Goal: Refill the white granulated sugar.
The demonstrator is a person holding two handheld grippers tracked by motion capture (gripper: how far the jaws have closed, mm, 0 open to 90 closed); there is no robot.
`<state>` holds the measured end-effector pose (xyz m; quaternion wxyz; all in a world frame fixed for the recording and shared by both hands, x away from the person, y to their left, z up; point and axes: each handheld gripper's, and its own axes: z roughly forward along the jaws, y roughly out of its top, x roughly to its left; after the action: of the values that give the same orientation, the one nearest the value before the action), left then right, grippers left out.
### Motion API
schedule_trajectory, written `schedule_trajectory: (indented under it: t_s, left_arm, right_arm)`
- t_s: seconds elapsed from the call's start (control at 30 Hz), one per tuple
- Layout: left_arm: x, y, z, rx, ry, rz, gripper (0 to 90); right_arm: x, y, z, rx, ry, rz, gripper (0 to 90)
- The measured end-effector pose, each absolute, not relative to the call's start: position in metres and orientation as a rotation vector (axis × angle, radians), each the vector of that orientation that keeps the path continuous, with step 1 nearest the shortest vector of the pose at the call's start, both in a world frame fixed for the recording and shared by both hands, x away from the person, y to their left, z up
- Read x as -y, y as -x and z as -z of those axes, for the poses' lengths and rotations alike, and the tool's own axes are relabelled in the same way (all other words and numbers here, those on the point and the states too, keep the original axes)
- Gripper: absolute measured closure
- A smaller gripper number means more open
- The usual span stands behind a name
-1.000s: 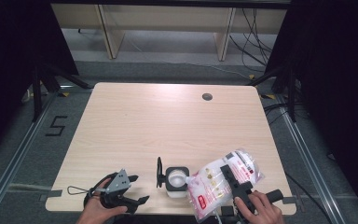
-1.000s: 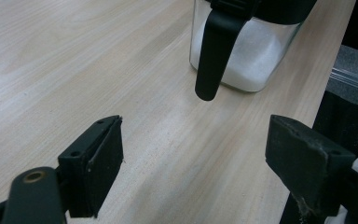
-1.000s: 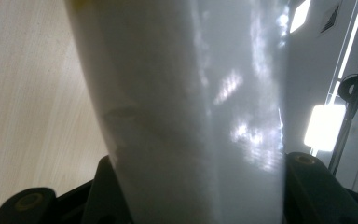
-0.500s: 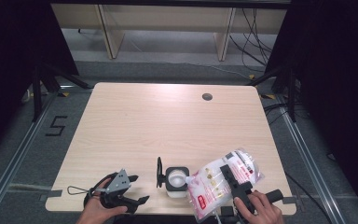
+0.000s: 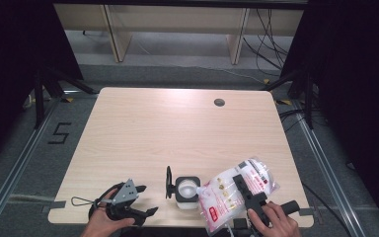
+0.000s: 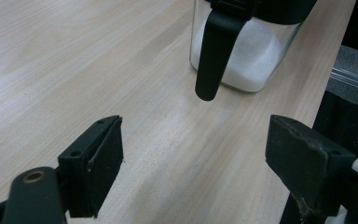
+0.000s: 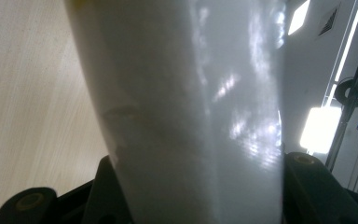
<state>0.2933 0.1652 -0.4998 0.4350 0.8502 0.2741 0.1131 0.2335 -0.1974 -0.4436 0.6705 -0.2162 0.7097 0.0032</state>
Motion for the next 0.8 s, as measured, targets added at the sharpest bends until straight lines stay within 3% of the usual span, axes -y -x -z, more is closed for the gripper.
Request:
schedule_trajectory:
  t_s: [0.8]
  left_arm:
    - [-0.1644,-0.2925,0.5001,-0.691,-2.097,-0.277,18.6]
  right_arm:
    - [0.1992,-0.2338,0.4446,-1.627,0.434,-0.037,59.5]
